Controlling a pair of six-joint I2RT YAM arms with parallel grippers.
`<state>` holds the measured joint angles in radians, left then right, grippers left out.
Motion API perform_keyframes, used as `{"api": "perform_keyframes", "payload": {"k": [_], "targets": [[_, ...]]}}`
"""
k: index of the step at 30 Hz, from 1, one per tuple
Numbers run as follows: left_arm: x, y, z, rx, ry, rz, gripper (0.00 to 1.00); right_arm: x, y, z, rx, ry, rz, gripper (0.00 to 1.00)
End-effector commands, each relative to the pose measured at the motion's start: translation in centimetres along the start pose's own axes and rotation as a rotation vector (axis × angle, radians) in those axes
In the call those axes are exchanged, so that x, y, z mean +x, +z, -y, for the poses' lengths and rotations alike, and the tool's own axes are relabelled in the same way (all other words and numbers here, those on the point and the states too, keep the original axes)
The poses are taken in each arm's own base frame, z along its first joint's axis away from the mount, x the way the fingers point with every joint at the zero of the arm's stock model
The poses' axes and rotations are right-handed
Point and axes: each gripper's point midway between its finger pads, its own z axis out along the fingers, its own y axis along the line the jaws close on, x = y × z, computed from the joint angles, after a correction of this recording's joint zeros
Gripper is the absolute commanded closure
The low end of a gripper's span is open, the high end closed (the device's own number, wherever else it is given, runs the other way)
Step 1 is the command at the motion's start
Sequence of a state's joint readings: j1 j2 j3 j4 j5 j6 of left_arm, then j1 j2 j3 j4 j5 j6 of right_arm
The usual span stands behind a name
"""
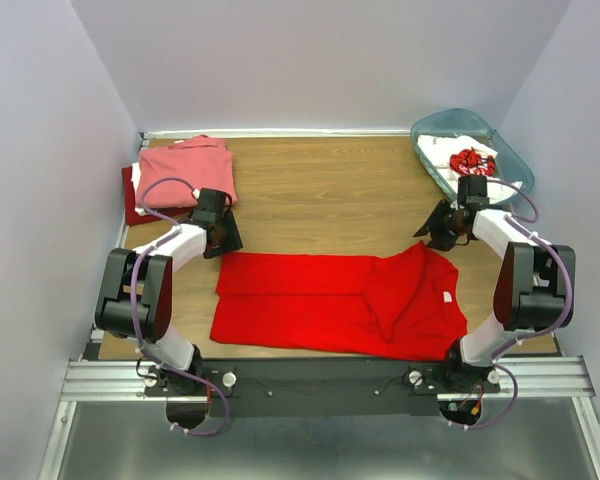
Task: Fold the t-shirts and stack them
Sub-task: Fold the tshirt
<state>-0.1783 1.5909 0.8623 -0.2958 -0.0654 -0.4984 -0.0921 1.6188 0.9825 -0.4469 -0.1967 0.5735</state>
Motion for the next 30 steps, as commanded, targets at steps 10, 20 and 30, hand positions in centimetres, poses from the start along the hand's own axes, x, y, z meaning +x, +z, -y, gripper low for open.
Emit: {"api": "perform_keyframes", "payload": {"k": [10,20,30], "targets": [[2.3,1.0,0.8,0.022,0.016,-0.057,0.58,0.9,1.1,-0.4,-0.060,-0.042,-0.050,0.67],[3.3,1.0,0.5,0.021,0.023,-0.081,1.00,1.5,1.5,0.0,-0.055,-0.037,-0.072,1.00],[1.9,-0.8,0.2,0.001,0.024,-0.028,1.00,0.9,0.8,1.4,-0.010,-0.012,-0.028,0.99]]}}
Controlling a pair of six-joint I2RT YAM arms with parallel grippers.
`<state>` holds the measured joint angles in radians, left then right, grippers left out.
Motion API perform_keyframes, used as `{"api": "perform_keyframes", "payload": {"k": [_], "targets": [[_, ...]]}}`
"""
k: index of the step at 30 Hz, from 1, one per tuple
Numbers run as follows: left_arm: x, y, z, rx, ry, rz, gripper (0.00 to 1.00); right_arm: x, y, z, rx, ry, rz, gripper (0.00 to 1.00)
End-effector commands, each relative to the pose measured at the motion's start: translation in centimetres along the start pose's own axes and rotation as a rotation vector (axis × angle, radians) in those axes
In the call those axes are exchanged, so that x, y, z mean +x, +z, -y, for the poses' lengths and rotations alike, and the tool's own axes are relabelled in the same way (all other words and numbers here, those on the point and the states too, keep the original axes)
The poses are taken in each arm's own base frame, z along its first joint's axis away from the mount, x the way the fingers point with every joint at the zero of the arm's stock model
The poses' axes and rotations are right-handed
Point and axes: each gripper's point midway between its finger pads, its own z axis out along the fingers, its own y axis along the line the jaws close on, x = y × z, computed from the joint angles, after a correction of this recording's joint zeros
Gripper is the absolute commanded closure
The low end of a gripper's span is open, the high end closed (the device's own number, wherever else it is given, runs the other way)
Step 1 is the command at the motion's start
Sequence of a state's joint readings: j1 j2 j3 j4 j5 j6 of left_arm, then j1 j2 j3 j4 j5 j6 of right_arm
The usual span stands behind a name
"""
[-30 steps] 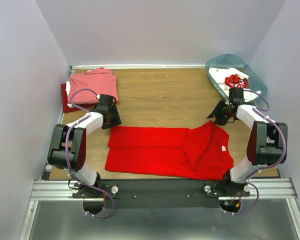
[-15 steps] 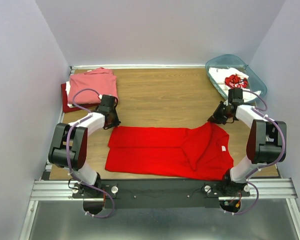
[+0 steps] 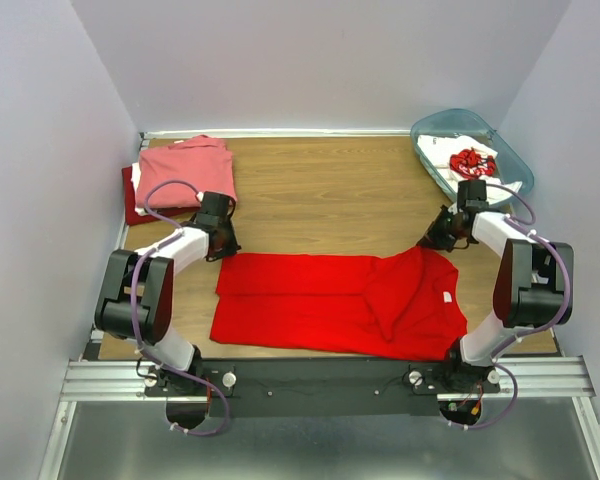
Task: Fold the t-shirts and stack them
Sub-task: Fold the tshirt
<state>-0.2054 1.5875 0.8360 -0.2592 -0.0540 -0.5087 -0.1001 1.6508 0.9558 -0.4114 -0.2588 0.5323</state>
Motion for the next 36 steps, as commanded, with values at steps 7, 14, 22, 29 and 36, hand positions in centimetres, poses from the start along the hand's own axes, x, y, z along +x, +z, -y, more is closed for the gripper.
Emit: {"api": "perform_keyframes", "payload": {"k": [7,14,22,29,36], "targets": [[-0.8,-3.2,-2.0,-0.104,-0.006,0.060,1.00,0.2,-1.0,2.7,0.046,0.045,0.033,1.00],[-1.2,-3.8,-2.9,-0.150,-0.007,0.089,0.87,0.6,-1.2,2.9,0.041,0.043,0.026,0.99],[1.3,-1.7,-3.0,-0.136,0.003,0.009,0.69,0.5,-1.6,2.7,0.033,0.041,0.036,0.99],[1.2,-0.8,-3.0,-0.141,0.015,0.001,0.68,0.3,-1.9,2.4,0.022,0.043,0.044,1.00],[0.9,-1.1,-2.3,-0.102,-0.012,0.025,0.68,0.3,-2.1,2.3,0.020,0.039,0.047,0.99]]}}
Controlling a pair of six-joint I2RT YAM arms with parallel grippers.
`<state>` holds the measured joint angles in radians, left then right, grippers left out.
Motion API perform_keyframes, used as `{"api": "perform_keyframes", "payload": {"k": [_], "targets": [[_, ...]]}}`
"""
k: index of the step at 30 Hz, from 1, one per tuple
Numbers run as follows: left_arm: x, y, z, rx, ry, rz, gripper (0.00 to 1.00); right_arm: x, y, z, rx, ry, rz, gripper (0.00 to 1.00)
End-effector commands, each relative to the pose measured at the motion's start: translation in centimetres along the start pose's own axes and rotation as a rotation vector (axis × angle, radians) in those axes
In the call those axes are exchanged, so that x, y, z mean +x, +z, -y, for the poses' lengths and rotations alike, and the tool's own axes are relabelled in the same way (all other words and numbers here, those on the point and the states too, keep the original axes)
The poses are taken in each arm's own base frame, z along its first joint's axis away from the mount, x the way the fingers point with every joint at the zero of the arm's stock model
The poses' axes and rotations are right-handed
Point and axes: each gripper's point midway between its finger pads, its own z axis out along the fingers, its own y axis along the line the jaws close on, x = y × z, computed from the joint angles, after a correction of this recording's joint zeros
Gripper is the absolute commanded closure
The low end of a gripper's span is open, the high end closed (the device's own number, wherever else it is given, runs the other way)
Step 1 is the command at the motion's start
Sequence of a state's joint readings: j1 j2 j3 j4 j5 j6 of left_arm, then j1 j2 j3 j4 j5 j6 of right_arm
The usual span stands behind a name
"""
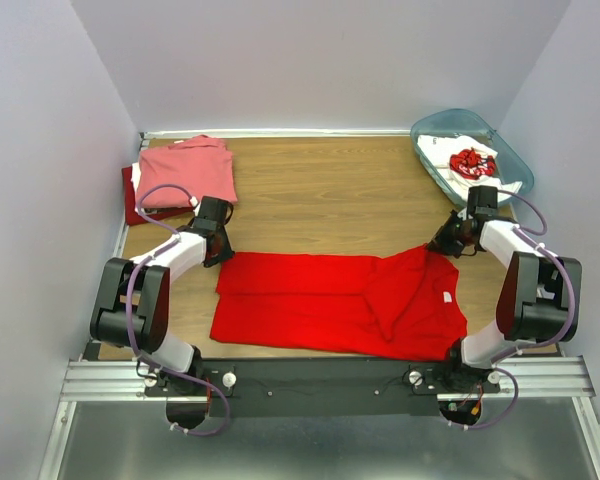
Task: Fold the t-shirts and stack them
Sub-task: Fold the tshirt
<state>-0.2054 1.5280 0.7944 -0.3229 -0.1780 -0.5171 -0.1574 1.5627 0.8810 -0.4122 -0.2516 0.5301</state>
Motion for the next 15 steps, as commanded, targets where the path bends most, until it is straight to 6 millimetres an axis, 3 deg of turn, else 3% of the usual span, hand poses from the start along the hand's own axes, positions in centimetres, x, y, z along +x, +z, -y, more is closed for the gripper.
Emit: {"api": "perform_keyframes", "payload": {"k": [1,10,15], "targets": [[-0.5,-0.4,0.8,0.041,-0.017,0.028,0.68,0.2,-0.6,0.3,0.003,-0.005,0.007,0.99],[-1.7,-2.3,2.1,0.107,-0.051,0.062,0.69,0.5,-0.4,0.4,0.004,-0.006,-0.008,0.99],[-1.1,-1.5,1.4,0.068,-0.034,0.040,0.68,0.6,-0.3,0.4,0.003,-0.005,-0.014,0.99]]}}
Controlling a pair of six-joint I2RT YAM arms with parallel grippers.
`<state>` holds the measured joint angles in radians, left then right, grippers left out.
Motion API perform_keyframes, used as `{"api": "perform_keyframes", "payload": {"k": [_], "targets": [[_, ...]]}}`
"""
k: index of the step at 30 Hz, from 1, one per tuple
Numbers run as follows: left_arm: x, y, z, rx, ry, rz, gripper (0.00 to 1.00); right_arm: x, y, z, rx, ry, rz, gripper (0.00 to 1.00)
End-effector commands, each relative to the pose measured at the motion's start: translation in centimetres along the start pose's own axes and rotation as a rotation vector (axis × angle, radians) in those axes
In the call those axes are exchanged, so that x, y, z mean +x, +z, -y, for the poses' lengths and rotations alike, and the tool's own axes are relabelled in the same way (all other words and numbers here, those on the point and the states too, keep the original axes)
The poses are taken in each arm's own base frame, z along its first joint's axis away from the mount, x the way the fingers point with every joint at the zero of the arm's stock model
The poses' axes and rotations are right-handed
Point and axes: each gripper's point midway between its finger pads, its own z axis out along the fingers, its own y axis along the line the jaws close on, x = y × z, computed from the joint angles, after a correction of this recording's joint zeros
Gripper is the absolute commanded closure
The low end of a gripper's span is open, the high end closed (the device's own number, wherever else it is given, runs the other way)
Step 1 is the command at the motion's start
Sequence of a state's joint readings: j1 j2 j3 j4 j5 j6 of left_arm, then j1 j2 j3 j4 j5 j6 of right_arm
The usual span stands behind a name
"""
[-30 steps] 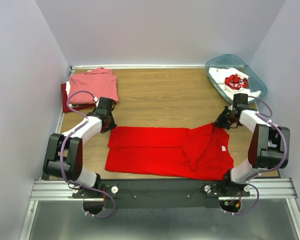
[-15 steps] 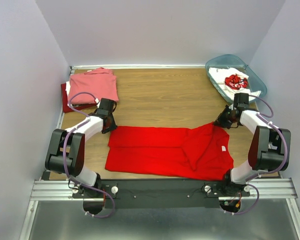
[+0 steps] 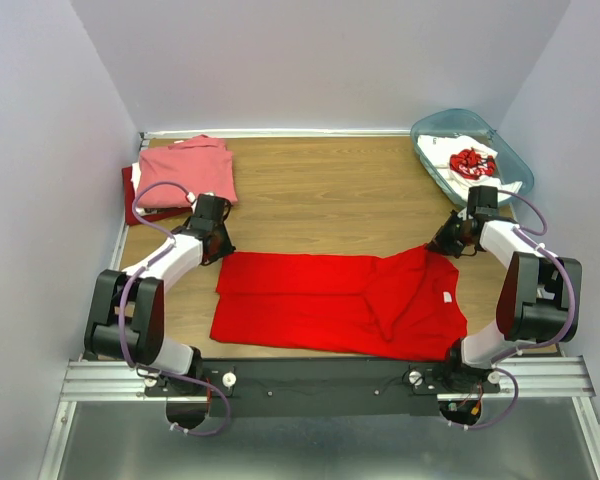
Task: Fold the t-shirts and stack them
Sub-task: Fold the tshirt
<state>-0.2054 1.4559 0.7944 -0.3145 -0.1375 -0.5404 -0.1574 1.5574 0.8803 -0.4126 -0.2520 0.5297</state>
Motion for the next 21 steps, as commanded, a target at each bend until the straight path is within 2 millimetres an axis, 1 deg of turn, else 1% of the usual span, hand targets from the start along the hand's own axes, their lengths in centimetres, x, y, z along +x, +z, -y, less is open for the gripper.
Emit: {"api": "perform_keyframes", "payload": {"k": [1,4,9,12,13,14,15,16,17,21], "targets": [[0.6,0.4,0.0,-0.008,0.004,-0.020,0.68,0.6,-0.2,0.5,0.003,-0.003,-0.016,1.00],[1.6,1.2,-0.2,-0.012,0.010,-0.053,0.68,0.6,-0.3,0.4,0.003,-0.004,-0.014,0.99],[2.0,1.7,-0.1,-0.007,0.012,-0.068,0.68,0.5,-0.4,0.4,0.001,-0.004,-0.012,0.99],[2.2,1.9,-0.1,-0.003,0.013,-0.068,0.70,0.6,-0.3,0.4,0.000,-0.005,-0.015,0.99],[2.4,2.0,0.1,0.013,0.014,-0.075,0.72,0.5,-0.4,0.3,-0.002,-0.003,-0.012,0.99],[2.4,2.1,0.3,0.025,0.013,-0.072,0.79,0.6,-0.4,0.3,-0.002,-0.004,-0.014,0.99],[2.5,2.2,0.5,0.037,0.011,-0.076,0.82,0.7,-0.3,0.4,-0.001,-0.003,-0.017,1.00],[2.9,2.3,0.8,0.055,0.009,-0.088,0.97,0.6,-0.4,0.4,0.000,-0.003,-0.015,0.99],[2.9,2.4,1.0,0.063,0.002,-0.089,1.00,0.5,-0.5,0.3,0.000,-0.005,-0.008,0.99],[3.0,2.5,0.7,0.049,-0.007,-0.094,1.00,0.1,-0.7,0.5,0.013,-0.003,0.010,1.00]]}}
